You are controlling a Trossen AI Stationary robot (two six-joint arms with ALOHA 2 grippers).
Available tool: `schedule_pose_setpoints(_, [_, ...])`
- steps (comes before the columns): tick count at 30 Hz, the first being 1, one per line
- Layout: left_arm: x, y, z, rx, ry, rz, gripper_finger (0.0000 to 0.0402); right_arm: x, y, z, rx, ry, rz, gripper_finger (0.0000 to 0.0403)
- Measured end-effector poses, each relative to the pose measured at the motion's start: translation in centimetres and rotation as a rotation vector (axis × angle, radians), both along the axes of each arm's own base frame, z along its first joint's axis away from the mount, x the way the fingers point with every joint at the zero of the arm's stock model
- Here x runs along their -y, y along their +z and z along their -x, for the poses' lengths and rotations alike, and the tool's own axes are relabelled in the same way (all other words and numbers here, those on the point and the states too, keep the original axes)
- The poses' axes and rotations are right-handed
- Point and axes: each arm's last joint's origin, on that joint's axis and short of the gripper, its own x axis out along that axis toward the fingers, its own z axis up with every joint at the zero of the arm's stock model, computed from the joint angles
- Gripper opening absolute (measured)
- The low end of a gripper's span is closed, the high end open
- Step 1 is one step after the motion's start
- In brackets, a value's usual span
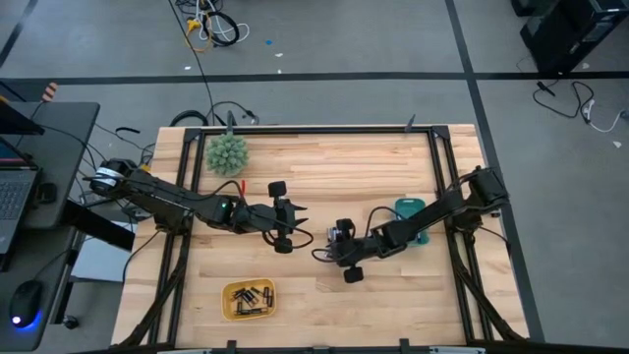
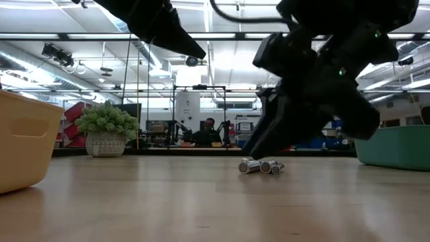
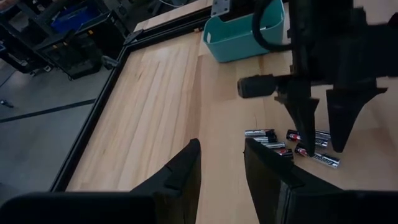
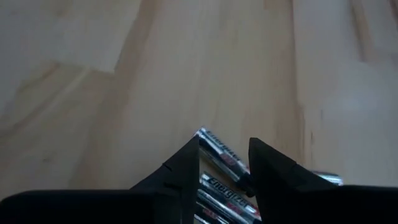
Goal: Sort batteries
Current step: Put the silver battery into the green bin
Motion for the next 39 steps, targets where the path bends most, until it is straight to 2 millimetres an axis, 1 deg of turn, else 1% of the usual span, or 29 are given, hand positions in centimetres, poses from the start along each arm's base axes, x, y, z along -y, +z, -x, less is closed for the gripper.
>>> schedule_pose_setpoints(6, [0.0, 0.0, 0.0, -0.002, 0.000, -0.001, 0.0119, 0.0, -1.7, -0.3, -0.023, -0.001, 0.000, 0.0126])
schedule_pose_setpoints(15, [0.0, 0.0, 0.0, 0.000, -0.001, -0.001, 0.0119, 0.2, -2.0, -0.5, -0.032, 0.000, -0.010, 0.0119])
schedule_pose_setpoints(19, [0.0, 0.0, 0.0, 0.000, 0.000, -0.001, 0.0119, 0.4, -2.0, -0.5, -0.036, 0.001, -0.015, 0.0103])
schedule_pose_setpoints(28, [0.0, 0.0, 0.0, 0.001, 0.000, -0.001, 0.0119, 0.4, -2.1, -0.6, -0.035, 0.023, 0.003, 0.0035])
schedule_pose_setpoints(30, [0.0, 0.0, 0.0, 0.001, 0.000, -0.001, 0.0119, 0.4, -2.0, -0.6, -0.033, 0.023, 0.002, 0.0032])
schedule_pose_setpoints(35, [0.0, 0.0, 0.0, 0.001, 0.000, -0.002, 0.0119, 0.4, -2.0, -0.7, -0.018, 0.034, 0.010, 0.0038])
schedule_pose_setpoints(39, [0.0, 0.0, 0.0, 0.000, 0.001, -0.001, 0.0119, 0.4, -1.8, -0.7, -0.009, 0.048, 0.026, 0.0030])
